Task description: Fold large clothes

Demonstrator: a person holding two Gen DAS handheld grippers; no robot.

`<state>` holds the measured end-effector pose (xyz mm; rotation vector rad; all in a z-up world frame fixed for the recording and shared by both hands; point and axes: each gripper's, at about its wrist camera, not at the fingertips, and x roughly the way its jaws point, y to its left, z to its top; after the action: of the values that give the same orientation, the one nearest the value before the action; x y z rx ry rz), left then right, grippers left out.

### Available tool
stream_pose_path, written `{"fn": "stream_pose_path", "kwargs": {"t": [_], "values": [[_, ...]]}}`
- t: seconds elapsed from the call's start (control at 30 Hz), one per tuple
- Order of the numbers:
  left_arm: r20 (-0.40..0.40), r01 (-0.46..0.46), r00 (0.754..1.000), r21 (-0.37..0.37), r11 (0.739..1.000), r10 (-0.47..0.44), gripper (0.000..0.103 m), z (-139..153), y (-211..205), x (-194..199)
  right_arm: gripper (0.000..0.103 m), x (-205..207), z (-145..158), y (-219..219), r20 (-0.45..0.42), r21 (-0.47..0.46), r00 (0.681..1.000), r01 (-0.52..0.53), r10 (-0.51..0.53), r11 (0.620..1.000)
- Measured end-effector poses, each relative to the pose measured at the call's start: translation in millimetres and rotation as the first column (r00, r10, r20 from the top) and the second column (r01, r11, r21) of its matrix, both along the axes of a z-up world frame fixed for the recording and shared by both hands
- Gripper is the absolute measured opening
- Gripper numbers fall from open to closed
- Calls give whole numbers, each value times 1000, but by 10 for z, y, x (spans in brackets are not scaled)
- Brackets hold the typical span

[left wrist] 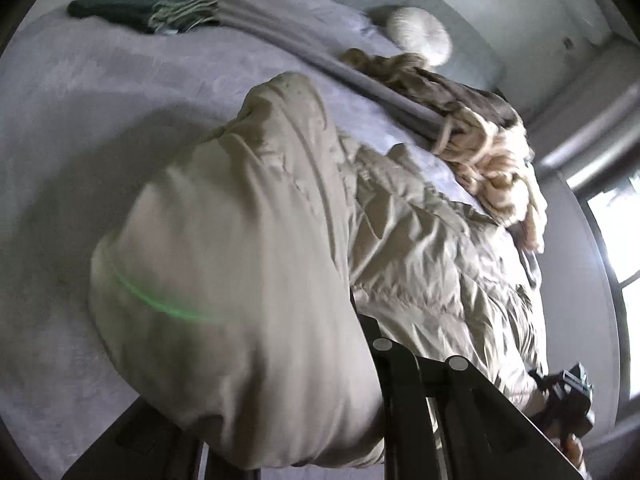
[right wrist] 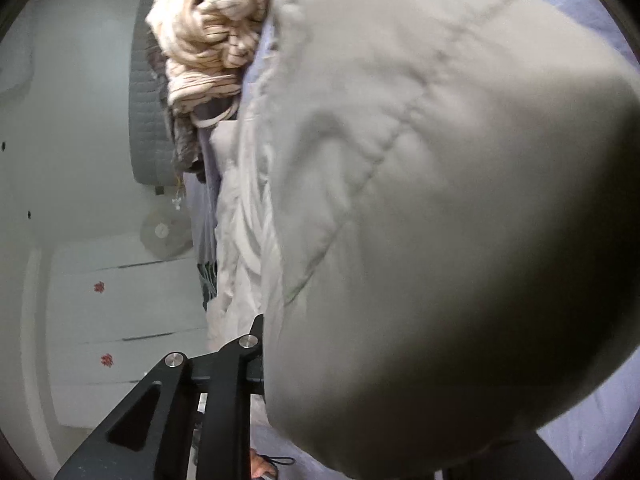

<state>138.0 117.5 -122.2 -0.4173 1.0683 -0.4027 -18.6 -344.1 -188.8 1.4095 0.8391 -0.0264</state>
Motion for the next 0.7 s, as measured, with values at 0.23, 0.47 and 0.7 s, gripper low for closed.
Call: {"fn": "stream_pose_path", "kwargs": {"t": [0.23, 0.47, 0.7], "values": [[13, 93, 996, -6, 996, -93, 19, 51, 263, -422, 23, -571, 94, 203, -33, -19, 999, 11, -12, 1000], [-11, 112, 994, 8, 994, -111, 19, 85, 541, -1272, 23, -1109, 136, 287, -78, 0, 996, -42, 42, 999], [-170, 84, 983, 56, 995, -73, 19, -190, 697, -2059, 24, -1639, 102, 217, -124, 14, 983, -131, 132, 991]]}}
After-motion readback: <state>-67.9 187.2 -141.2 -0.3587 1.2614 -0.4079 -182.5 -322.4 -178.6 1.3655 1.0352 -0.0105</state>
